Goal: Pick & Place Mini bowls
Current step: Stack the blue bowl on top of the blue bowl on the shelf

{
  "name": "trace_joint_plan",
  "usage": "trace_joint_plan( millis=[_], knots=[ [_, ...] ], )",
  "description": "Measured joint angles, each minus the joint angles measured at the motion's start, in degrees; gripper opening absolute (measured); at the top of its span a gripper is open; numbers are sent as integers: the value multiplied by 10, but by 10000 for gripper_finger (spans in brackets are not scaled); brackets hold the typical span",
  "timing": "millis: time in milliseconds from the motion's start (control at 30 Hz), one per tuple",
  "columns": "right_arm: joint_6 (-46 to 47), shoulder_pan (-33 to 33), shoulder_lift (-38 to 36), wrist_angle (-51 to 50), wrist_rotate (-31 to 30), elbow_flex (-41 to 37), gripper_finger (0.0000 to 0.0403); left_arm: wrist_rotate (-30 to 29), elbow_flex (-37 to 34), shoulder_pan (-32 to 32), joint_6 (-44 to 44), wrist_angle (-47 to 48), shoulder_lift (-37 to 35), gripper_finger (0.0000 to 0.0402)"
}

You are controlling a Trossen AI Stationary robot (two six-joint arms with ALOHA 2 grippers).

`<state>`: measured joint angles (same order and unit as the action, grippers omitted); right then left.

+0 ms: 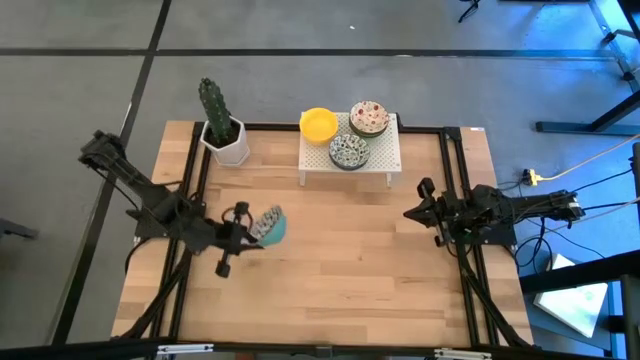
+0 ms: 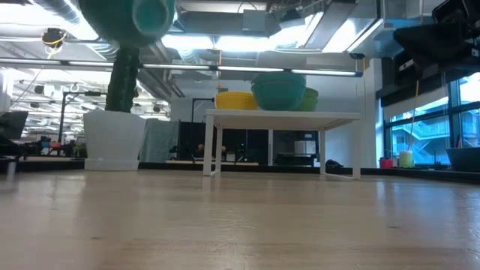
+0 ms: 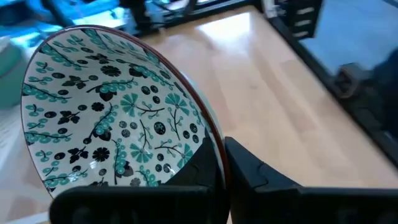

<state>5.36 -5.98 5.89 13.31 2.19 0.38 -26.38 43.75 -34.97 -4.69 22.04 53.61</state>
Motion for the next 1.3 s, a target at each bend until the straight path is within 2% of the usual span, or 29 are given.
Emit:
trace_joint_plan(
  millis=[167, 433, 533, 667, 767, 867, 1033, 1133, 1300],
  knots=[
    [-59, 0, 0, 40, 4, 0, 12, -9, -86, 28, 16, -76, -57, 7],
    [16, 0, 0, 21, 36, 0, 12, -10, -147, 45, 63, -170, -73, 7],
    [18, 0, 0, 11, 36, 0, 12, -14, -170, 48, 94, -193, -73, 7],
    [11, 0, 0, 9, 35, 0, 12, -57, -214, 49, 143, -256, -80, 7],
    [3, 0, 0, -4, 35, 0, 12, -45, -246, 65, 158, -309, -96, 7],
    [-20, 0, 0, -13, 35, 0, 12, -22, -265, 89, 159, -343, -106, 7],
    [-57, 0, 0, -7, 34, 0, 12, -20, -269, 125, 192, -395, -100, 7],
    [-59, 0, 0, -8, 34, 0, 12, 8, -269, 144, 224, -422, -97, 7],
    [-59, 0, 0, -8, 13, 0, 12, 7, -269, 169, 239, -451, -97, 7]
  ],
)
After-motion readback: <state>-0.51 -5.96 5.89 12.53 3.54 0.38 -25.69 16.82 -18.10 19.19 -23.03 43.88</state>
